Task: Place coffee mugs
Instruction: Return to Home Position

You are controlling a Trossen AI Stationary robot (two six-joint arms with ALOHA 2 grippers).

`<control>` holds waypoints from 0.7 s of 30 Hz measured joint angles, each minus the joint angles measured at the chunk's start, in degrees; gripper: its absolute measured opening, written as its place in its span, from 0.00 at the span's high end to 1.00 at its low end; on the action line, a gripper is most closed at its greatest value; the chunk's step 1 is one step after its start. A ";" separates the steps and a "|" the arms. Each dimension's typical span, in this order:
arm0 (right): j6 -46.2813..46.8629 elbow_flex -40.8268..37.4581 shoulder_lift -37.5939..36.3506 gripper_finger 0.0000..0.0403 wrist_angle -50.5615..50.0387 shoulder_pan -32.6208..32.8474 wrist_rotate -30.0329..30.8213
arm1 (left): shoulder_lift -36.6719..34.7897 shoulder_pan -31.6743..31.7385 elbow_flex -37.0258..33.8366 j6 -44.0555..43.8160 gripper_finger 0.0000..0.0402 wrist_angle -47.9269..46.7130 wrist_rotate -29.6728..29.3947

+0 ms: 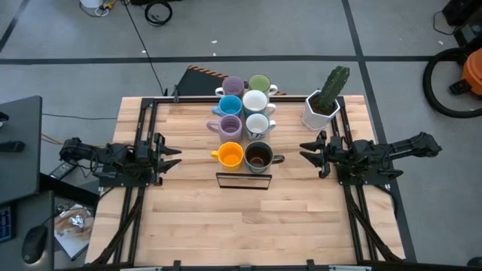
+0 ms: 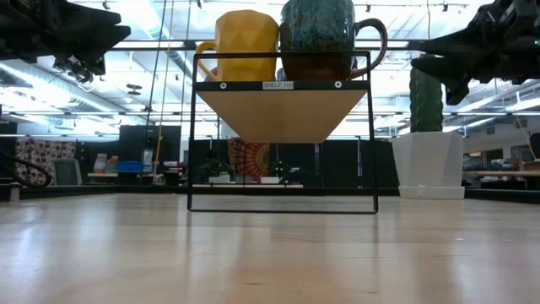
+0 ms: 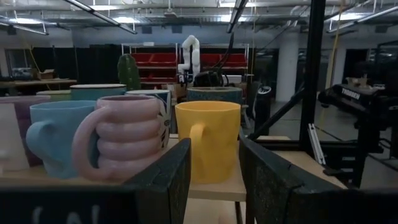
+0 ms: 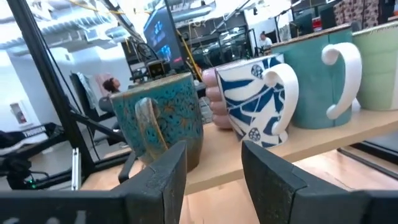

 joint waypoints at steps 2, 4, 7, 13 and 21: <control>-0.18 0.00 -0.03 0.60 0.57 0.00 0.59 | 0.01 0.00 0.00 -1.45 0.65 0.00 0.02; -0.37 0.00 -0.03 0.60 0.52 0.00 0.67 | 0.00 0.00 0.00 -3.21 0.65 0.03 0.00; -8.60 0.00 -0.02 0.60 -1.28 -0.11 1.05 | 0.00 0.00 0.00 -4.17 0.65 0.02 0.00; -19.75 0.00 0.06 0.60 -1.01 -0.11 1.02 | 0.00 0.00 0.00 -4.24 0.65 0.02 0.01; -19.74 0.00 0.08 0.60 -1.01 -0.11 1.00 | 0.01 0.00 0.00 -4.24 0.65 0.04 0.00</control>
